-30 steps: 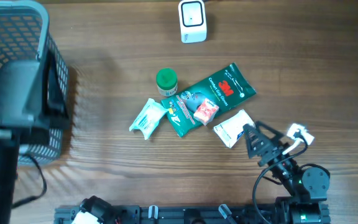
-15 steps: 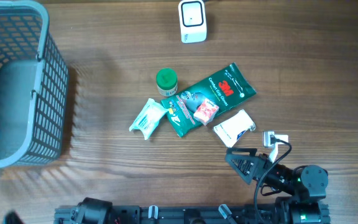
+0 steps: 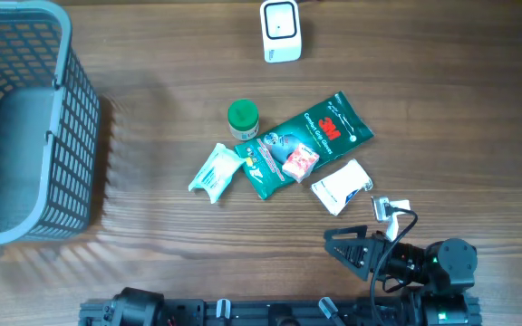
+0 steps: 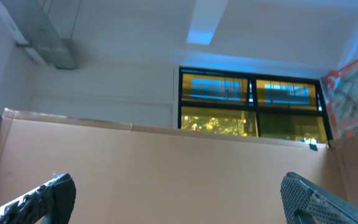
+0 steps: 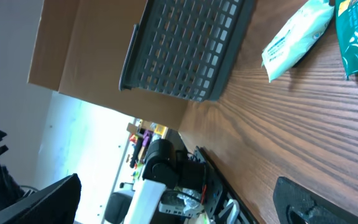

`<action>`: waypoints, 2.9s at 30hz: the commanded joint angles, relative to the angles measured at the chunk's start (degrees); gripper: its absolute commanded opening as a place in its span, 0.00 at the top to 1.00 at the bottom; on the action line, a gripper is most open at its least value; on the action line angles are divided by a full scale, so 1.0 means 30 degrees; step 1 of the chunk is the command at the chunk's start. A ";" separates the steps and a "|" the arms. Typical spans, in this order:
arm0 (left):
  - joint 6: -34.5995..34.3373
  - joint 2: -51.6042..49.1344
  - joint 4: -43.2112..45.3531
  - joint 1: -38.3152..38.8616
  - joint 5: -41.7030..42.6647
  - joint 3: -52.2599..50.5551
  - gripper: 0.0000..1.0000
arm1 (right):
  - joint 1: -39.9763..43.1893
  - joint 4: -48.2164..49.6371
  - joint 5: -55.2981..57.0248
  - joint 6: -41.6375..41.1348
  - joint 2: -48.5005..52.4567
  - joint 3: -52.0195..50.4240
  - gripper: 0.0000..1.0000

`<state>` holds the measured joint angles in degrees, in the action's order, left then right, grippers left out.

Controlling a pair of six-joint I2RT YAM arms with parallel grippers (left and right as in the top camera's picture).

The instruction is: Scan the item barcode

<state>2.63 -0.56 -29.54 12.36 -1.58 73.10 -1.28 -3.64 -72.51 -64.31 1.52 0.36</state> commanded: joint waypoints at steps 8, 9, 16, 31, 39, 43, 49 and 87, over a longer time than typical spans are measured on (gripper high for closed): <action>-0.0189 0.0080 -0.0117 -0.0372 0.0699 -0.0401 0.00 | 0.0058 -0.0197 -0.1639 0.0925 -0.0044 -0.0022 0.00; -0.0189 0.0080 0.0007 -0.0372 0.0714 -0.0408 0.00 | 0.0058 -0.0226 -0.1712 0.0940 -0.0044 -0.0022 0.00; 0.0109 -0.0007 0.5056 -0.0379 -0.1260 -0.0656 0.00 | 0.0058 -0.0233 -0.1843 0.0947 -0.0044 -0.0022 0.00; -0.0852 -0.0073 0.6841 -0.0299 0.1035 -0.8131 0.00 | 0.0058 -0.0197 -0.2637 0.1370 -0.0044 -0.0022 0.00; -0.3585 -0.0073 1.2655 -0.0291 0.0831 -1.6728 0.00 | 0.0058 0.2936 -0.1304 -0.2863 -0.0044 0.0044 0.01; -0.5224 -0.0109 1.4899 -0.0306 -0.1144 -1.9584 0.00 | 0.0058 0.3840 0.0204 -0.3891 0.0036 0.0823 0.01; -0.6739 -0.1064 1.4018 -0.0306 -0.3373 -2.1624 0.00 | 0.0058 0.3854 0.1938 -0.2543 0.2667 0.2317 0.00; 0.0772 -0.7286 1.7056 -0.0335 0.7664 -2.1872 0.00 | -0.9690 -1.7267 2.9325 1.0892 2.5871 2.7919 0.00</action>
<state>3.27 -22.85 22.81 11.51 22.85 7.44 -30.33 -56.07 13.04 -32.64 83.11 81.12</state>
